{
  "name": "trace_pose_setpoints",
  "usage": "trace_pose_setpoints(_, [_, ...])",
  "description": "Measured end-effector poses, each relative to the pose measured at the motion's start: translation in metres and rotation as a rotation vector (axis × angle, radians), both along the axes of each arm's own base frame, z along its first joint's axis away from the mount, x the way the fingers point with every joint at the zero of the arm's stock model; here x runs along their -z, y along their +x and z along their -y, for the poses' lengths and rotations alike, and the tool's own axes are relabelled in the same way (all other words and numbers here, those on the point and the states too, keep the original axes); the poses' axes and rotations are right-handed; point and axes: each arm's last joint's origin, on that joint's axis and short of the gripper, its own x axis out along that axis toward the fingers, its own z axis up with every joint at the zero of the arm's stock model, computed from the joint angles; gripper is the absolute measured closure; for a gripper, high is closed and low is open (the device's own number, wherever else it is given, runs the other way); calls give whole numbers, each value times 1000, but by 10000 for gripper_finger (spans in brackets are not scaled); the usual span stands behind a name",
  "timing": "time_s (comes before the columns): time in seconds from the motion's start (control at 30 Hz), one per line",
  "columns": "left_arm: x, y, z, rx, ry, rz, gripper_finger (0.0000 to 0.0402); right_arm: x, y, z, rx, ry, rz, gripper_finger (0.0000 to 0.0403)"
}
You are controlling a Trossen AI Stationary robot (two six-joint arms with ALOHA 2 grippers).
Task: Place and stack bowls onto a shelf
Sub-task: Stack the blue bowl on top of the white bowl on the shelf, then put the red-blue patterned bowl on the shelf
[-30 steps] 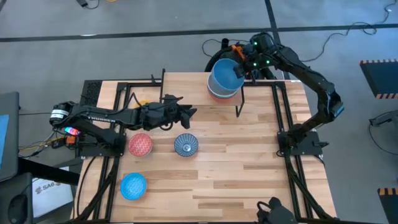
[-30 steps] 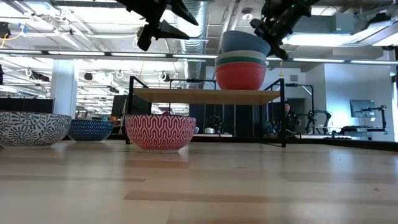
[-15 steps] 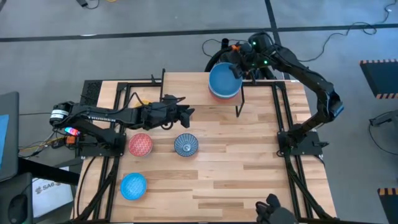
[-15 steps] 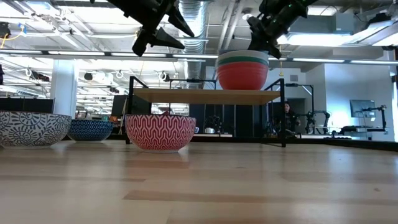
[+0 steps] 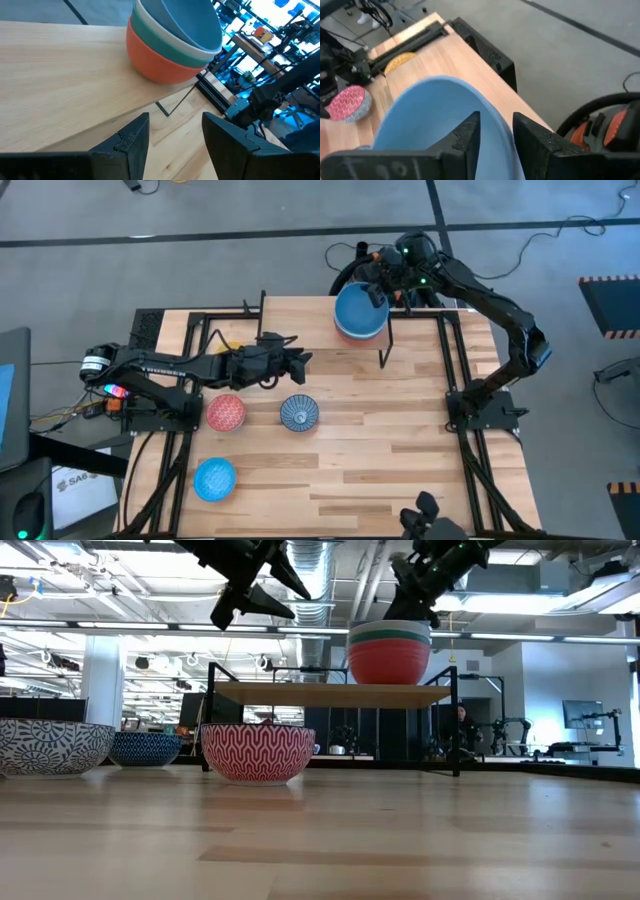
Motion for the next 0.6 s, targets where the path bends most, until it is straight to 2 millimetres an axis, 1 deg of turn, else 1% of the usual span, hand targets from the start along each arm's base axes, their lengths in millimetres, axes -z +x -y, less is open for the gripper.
trace_pose_setpoints(0.13, [0,0,4,-25,11,-3,235,4,1,-1,-32,20,-14,268])
trace_pose_setpoints(0.3, [-2,-1,11,-16,9,13,235,-14,-4,-5,-57,-65,49,268])
trace_pose_setpoints(0.4, [-3,-2,16,-26,18,13,235,-20,-5,-7,-80,-109,68,268])
trace_pose_setpoints(0.5, [-3,-2,19,-35,24,14,235,-19,-3,-6,-114,-105,83,268])
trace_pose_setpoints(0.6, [-3,-2,21,-31,25,14,235,-13,2,-4,-148,-77,88,268])
